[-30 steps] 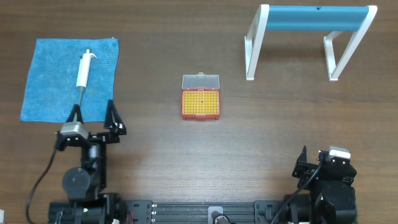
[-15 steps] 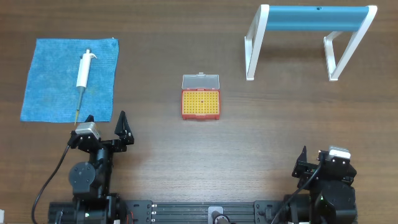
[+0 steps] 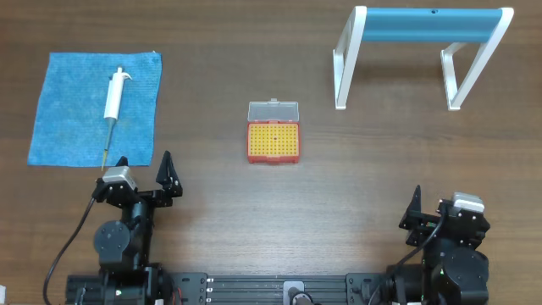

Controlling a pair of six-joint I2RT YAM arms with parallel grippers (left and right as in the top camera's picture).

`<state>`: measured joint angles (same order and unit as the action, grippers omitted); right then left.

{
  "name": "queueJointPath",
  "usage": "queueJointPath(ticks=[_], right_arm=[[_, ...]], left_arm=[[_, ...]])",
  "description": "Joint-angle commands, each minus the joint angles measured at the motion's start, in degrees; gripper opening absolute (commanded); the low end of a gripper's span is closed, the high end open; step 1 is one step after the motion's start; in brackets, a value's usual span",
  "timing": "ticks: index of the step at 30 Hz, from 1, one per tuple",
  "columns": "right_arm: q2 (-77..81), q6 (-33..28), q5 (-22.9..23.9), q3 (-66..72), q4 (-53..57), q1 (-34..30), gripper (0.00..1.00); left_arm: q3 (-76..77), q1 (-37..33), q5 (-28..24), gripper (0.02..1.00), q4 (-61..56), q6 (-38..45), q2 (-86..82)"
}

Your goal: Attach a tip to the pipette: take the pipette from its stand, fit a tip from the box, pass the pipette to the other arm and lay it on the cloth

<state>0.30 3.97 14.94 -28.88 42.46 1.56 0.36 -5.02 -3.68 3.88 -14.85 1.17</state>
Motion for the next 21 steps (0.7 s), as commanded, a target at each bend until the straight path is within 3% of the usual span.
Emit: queueJointPath(ticks=[1,3,6,21], right_arm=[[-0.20,-0.20,-17.53,17.64,-31.17,0.24,0.862],[-0.20,-0.20,-19.52,25.40,-40.65,0.26,0.862],[-0.20,-1.33,-18.16,27.61,-36.02,-0.31,0.864],[-0.24,-1.29,-17.53,28.68,-38.66,-0.37,0.862]], left_arm=[[-0.04,-0.22,-0.68,0.963,0.44,0.74,-0.44],[-0.04,-0.22,-0.68,0.963,0.44,0.74,-0.44],[-0.04,-0.22,-0.68,0.963,0.44,0.74,-0.44],[-0.04,-0.22,-0.68,0.963,0.44,0.74,-0.44]])
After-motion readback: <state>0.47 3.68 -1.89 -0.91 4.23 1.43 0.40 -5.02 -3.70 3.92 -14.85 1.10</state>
